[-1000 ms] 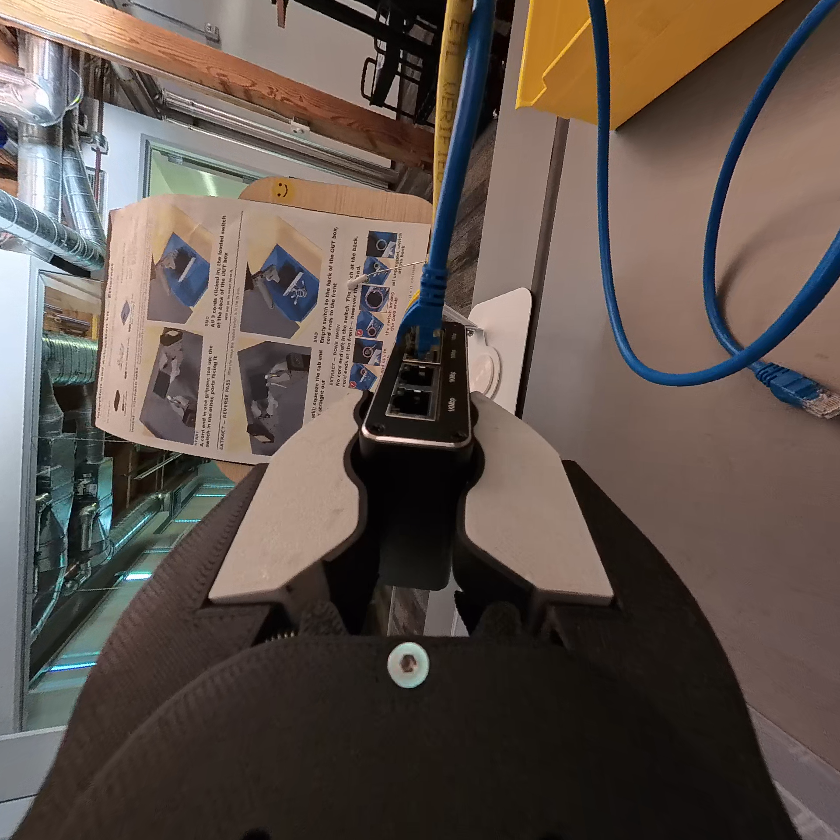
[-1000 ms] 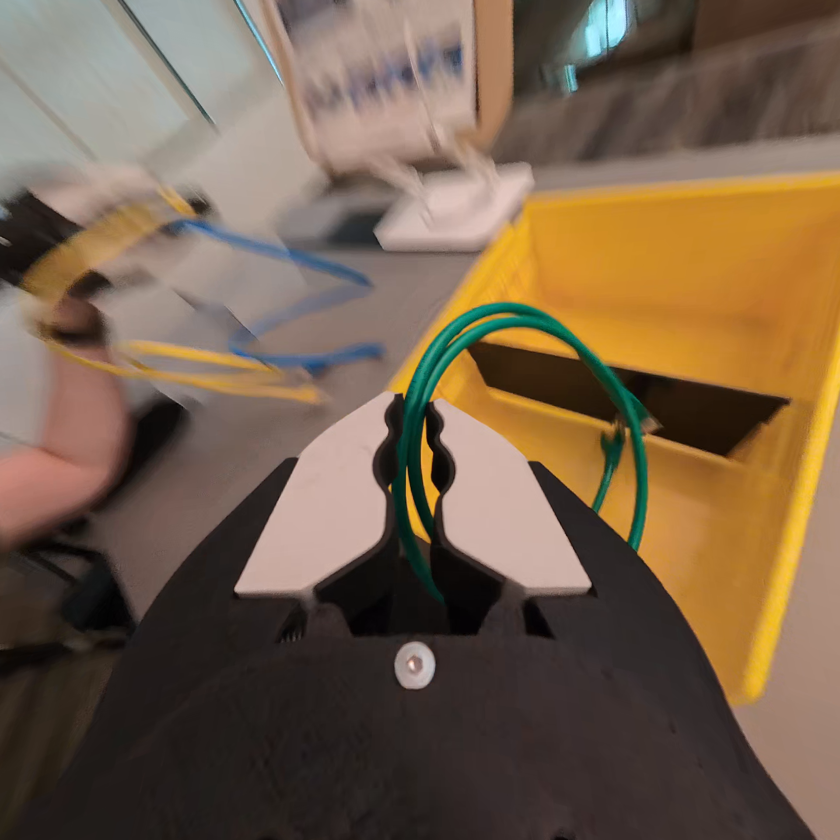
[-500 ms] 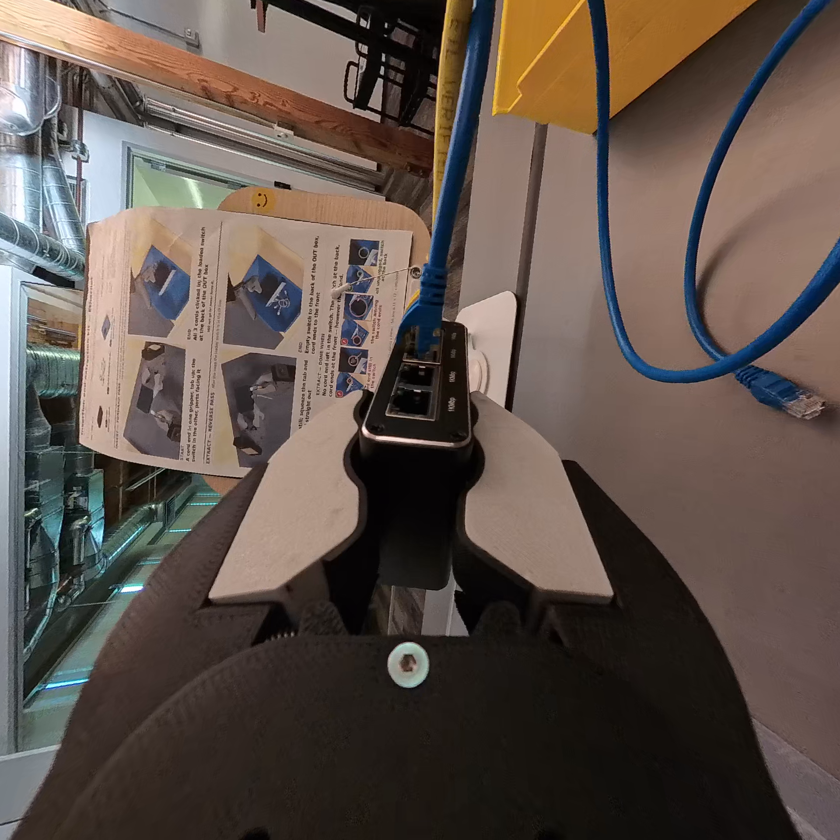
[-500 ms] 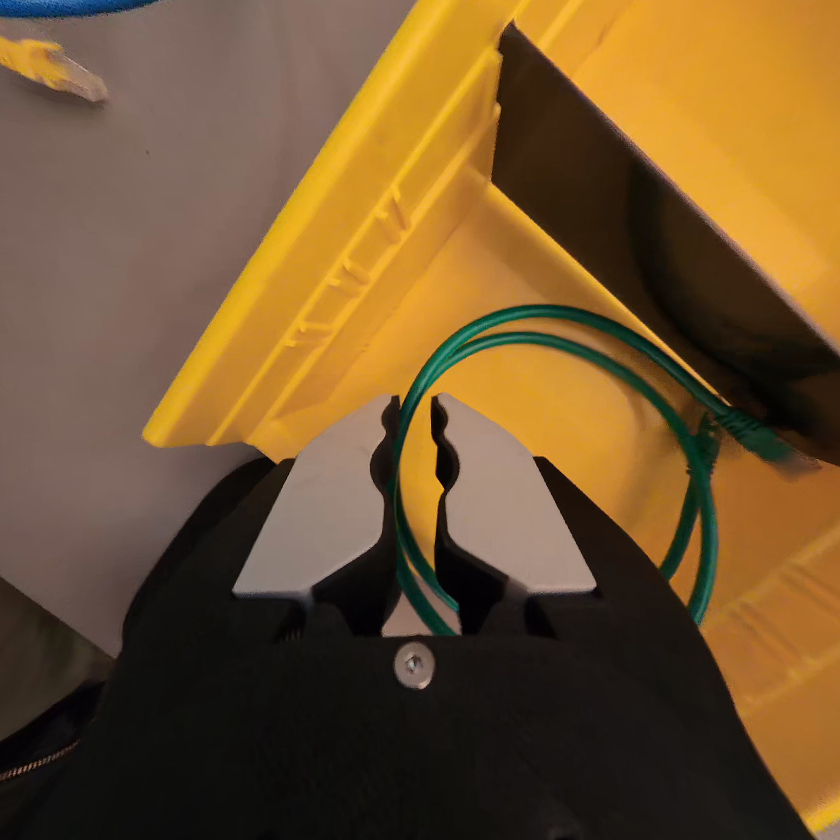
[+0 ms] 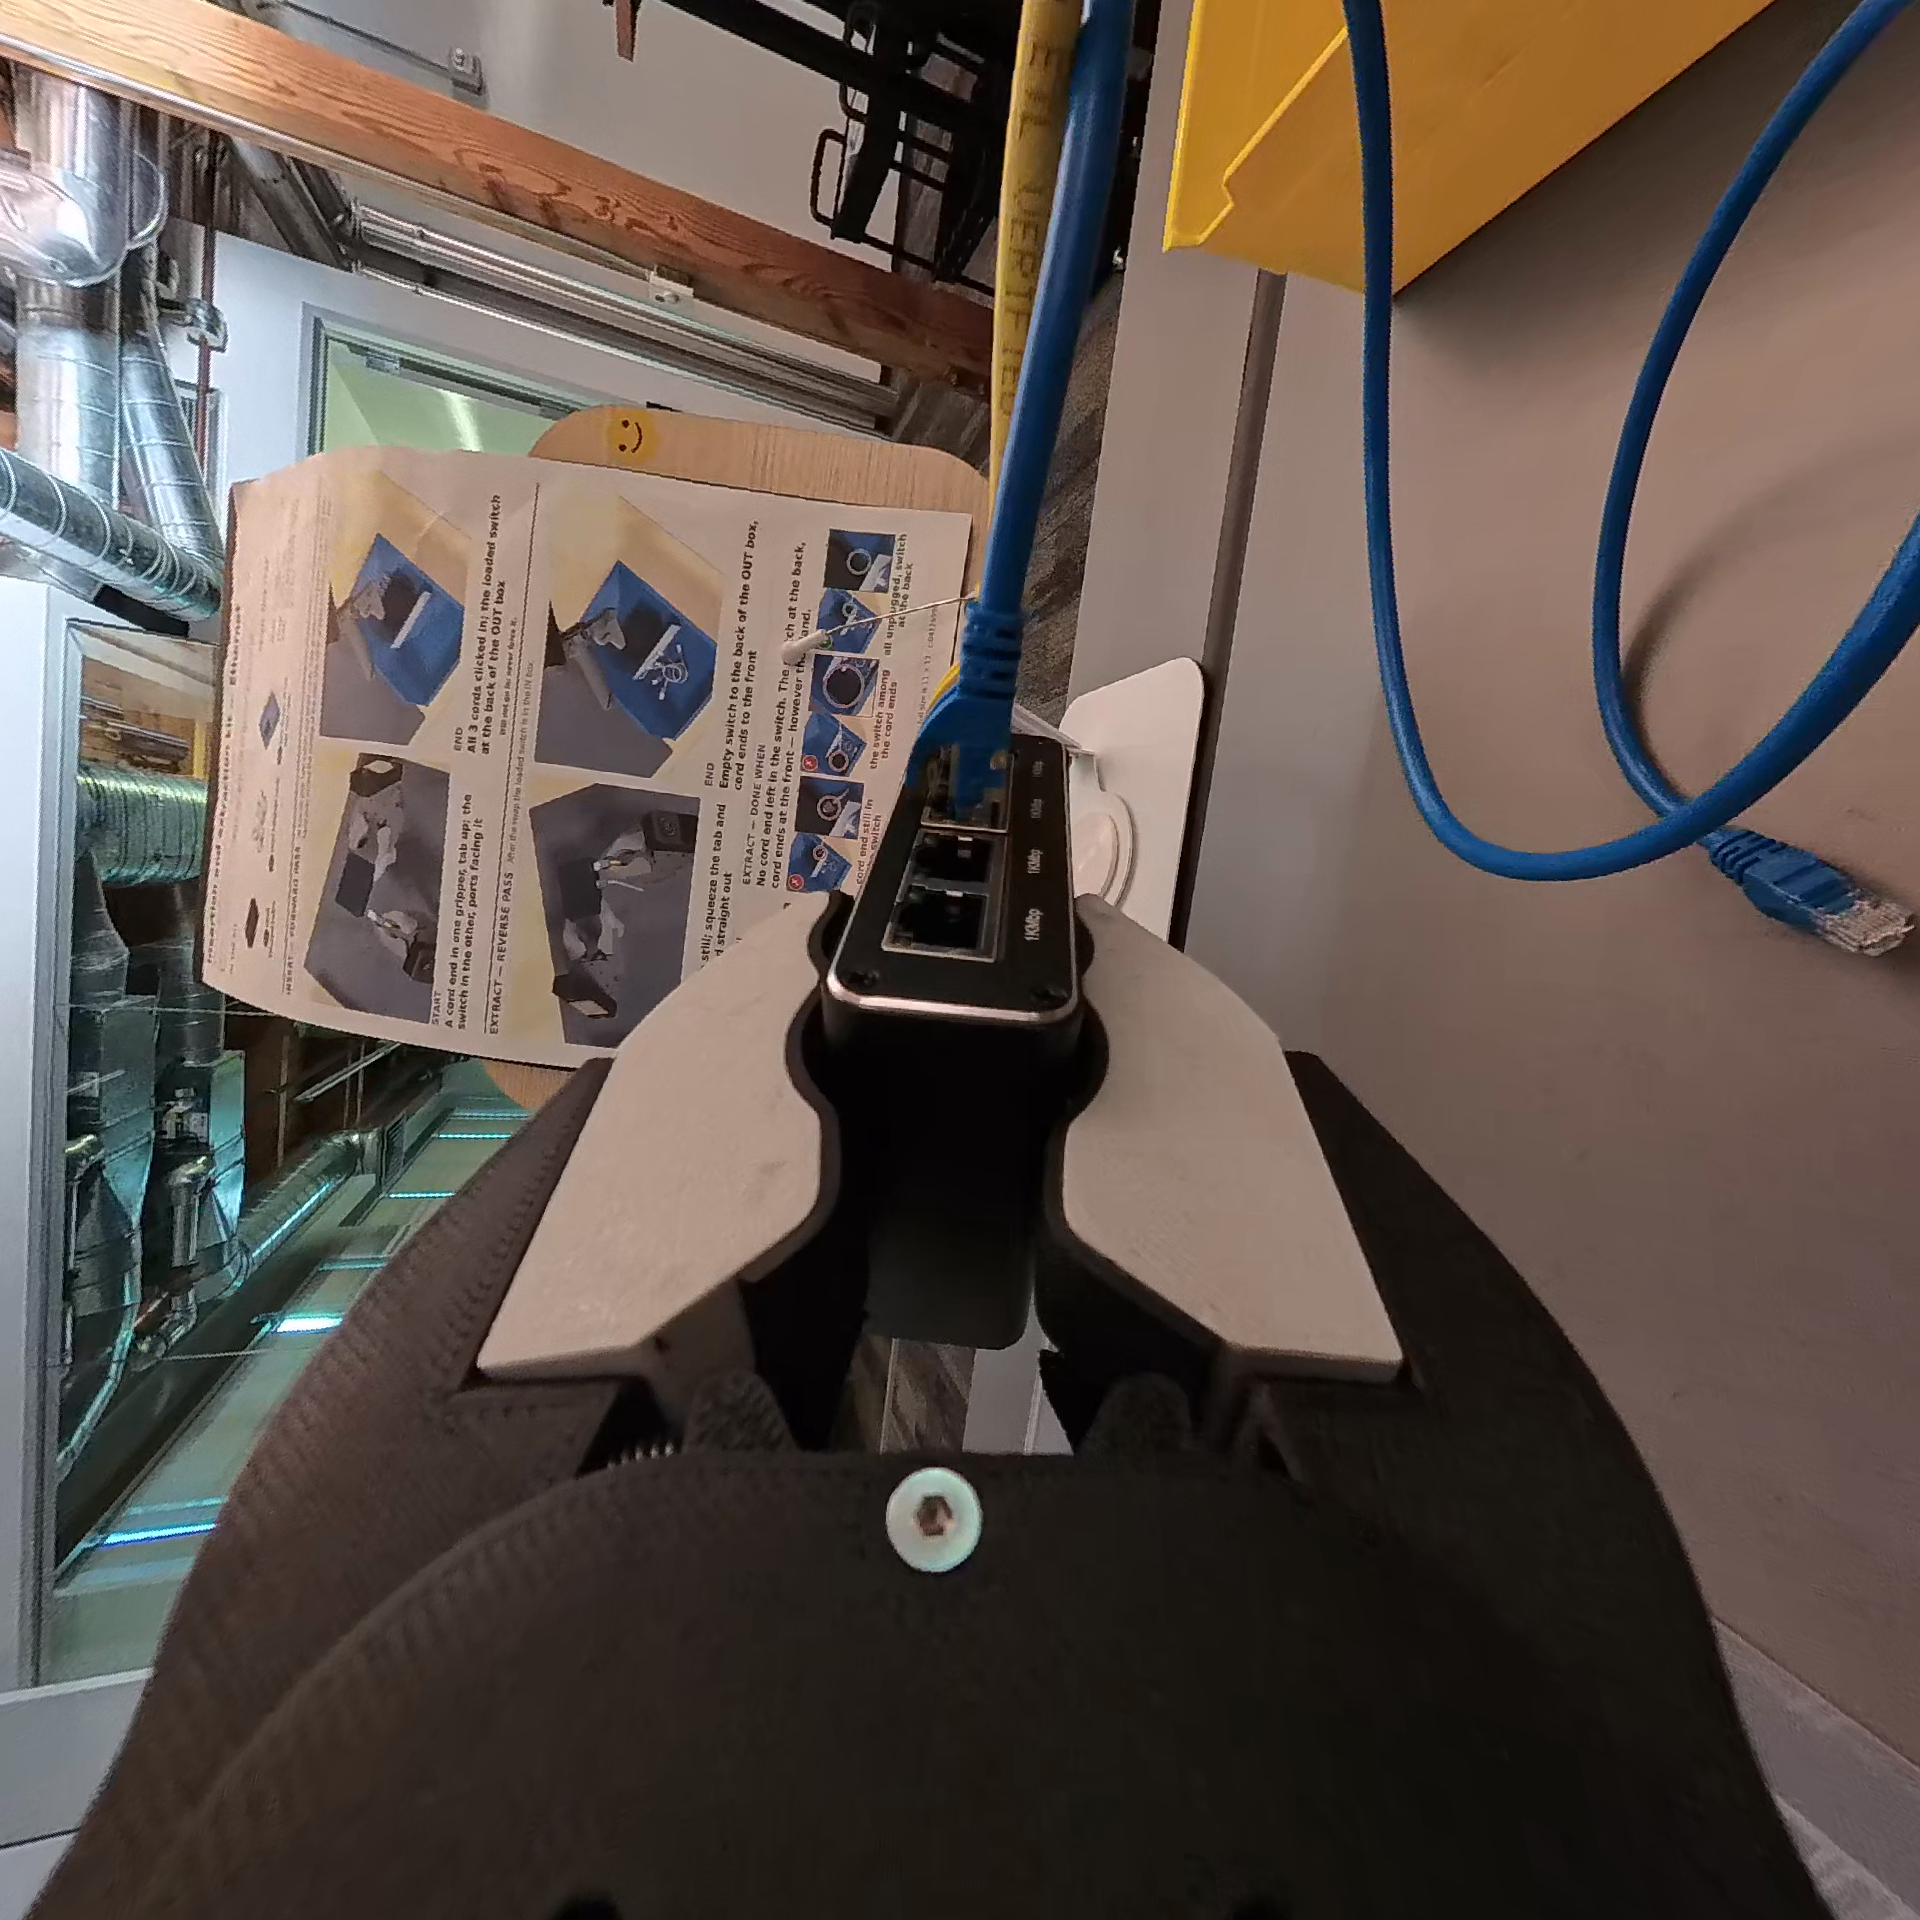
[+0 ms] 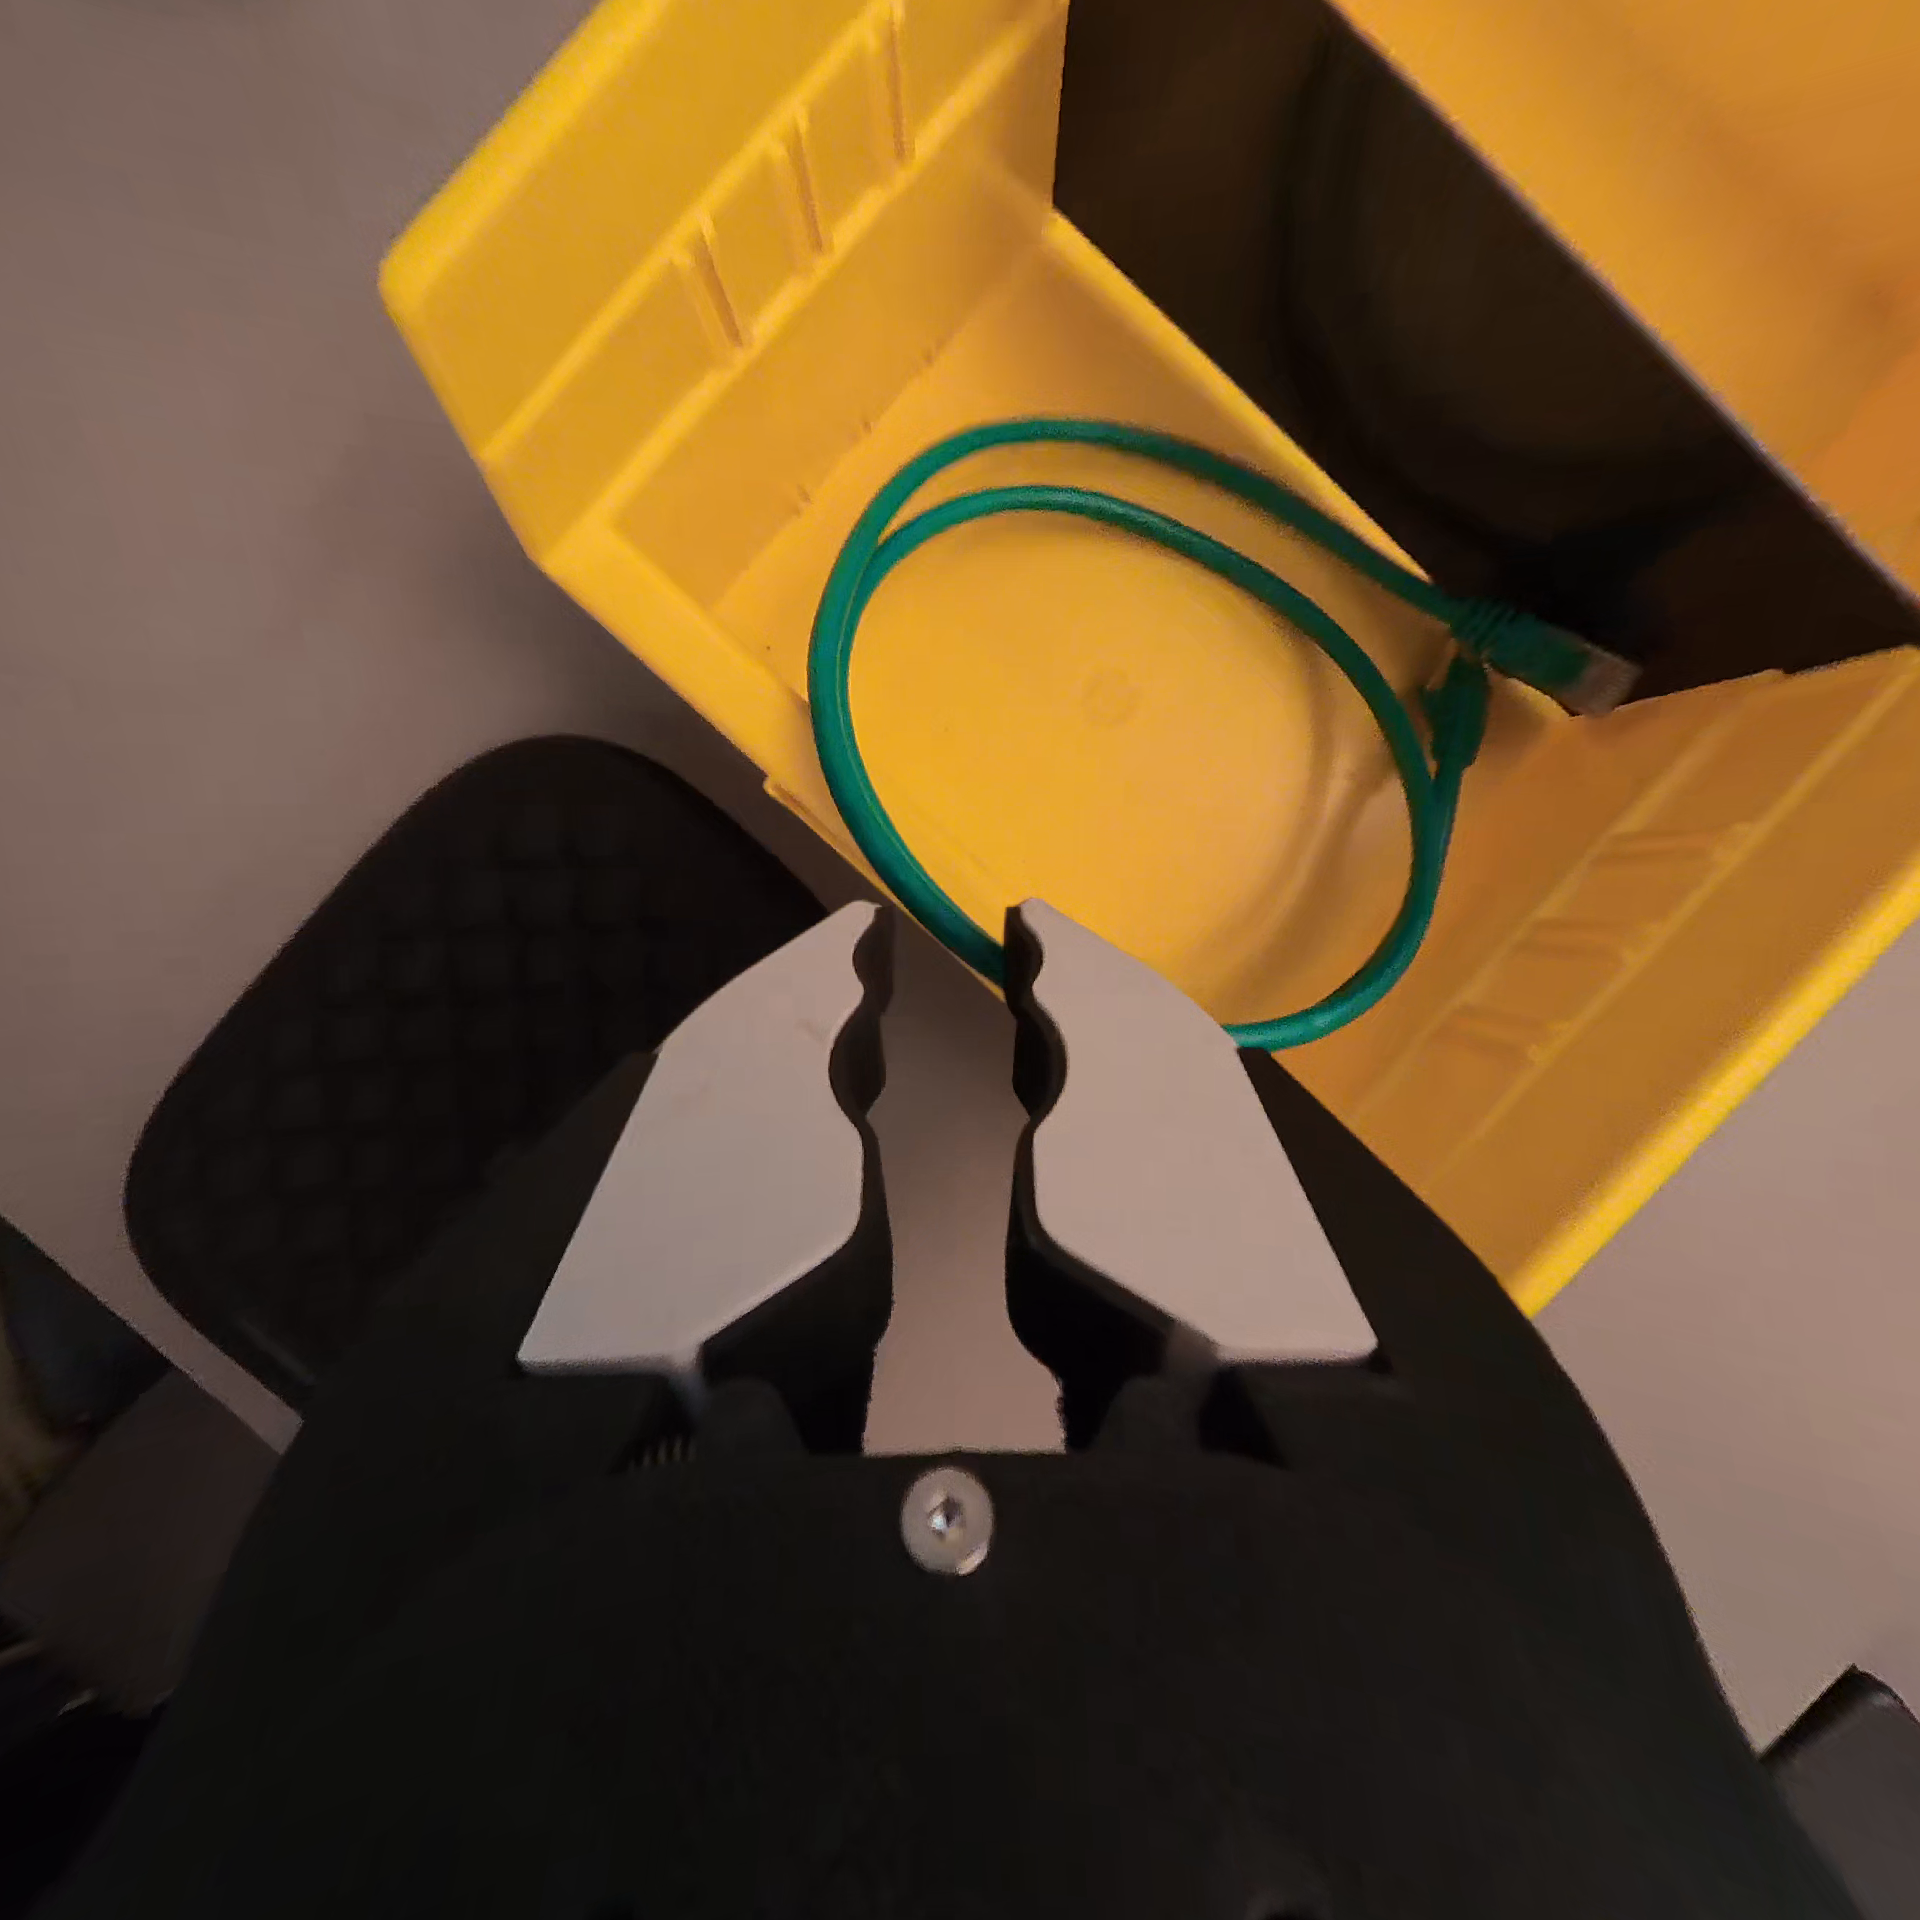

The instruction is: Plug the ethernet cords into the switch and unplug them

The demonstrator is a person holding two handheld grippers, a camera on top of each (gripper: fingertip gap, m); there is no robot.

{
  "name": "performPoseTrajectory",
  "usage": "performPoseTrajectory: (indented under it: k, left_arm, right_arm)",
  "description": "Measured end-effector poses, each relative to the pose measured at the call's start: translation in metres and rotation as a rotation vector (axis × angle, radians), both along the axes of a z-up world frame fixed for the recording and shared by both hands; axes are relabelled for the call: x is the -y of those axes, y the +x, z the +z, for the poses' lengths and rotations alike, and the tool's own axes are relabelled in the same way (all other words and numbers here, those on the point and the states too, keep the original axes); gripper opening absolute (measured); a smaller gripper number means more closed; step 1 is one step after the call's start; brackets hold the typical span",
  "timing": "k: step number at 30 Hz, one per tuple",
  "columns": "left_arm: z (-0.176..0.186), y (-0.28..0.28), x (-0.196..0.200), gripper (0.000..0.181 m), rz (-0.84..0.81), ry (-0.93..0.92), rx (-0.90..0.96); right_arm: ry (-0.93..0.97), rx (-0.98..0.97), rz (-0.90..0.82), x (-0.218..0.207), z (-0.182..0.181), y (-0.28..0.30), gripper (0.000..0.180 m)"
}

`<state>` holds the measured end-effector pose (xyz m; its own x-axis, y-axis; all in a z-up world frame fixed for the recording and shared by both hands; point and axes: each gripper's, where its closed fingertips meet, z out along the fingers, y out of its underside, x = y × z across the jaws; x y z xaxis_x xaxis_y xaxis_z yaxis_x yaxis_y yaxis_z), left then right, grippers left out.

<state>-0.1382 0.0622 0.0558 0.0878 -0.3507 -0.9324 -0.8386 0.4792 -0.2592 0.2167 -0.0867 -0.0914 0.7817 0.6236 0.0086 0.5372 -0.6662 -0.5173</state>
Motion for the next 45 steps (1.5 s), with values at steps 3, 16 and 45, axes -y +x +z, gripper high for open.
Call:
performPoseTrajectory:
  k: [3,16,45]
  left_arm:
    - [0.0,0.0,0.0,0.037,0.002,0.003,-0.005]
    - [0.0,0.004,0.003,0.037,-0.01,0.006,-0.008]
    - [0.004,0.025,0.024,0.037,-0.204,-0.093,0.138]
  right_arm:
    - [-0.006,0.044,0.021,-0.002,-0.011,0.001,0.018]
    - [-0.137,0.109,0.102,-0.023,-0.019,-0.022,0.013]
    - [-0.013,-0.003,0.158,-0.025,0.032,-0.033,0.025]
